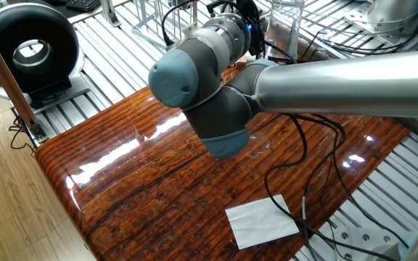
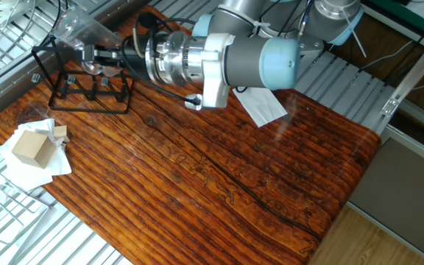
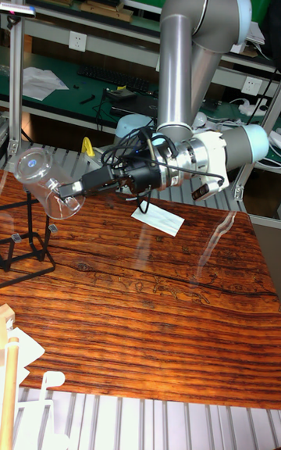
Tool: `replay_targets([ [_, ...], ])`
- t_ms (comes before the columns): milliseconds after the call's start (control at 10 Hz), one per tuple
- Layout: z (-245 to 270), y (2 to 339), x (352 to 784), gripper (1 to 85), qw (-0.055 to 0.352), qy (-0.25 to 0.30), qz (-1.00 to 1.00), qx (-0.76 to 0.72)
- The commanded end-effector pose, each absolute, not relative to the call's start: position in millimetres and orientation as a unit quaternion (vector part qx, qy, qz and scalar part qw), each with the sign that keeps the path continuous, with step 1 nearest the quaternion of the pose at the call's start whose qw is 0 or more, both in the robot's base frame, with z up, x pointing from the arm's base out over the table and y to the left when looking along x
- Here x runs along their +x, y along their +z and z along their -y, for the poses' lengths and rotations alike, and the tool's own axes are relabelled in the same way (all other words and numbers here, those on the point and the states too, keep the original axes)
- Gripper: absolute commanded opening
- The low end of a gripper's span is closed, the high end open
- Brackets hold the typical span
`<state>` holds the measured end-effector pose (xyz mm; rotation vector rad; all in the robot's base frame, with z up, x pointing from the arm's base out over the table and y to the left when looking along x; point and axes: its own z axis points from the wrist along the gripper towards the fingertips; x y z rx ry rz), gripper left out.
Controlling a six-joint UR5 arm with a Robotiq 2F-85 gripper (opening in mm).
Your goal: Put the cup on the cup rack
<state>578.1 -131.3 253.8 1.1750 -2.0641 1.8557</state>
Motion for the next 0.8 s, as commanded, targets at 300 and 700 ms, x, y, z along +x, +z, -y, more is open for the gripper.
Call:
replay_targets([
  [300, 126.6, 237.6, 599.1, 1.0, 0.009, 0.604, 0.695, 0.391],
  [700, 132.0, 227.4, 613.1, 1.0, -0.029, 0.600, 0.689, 0.406],
])
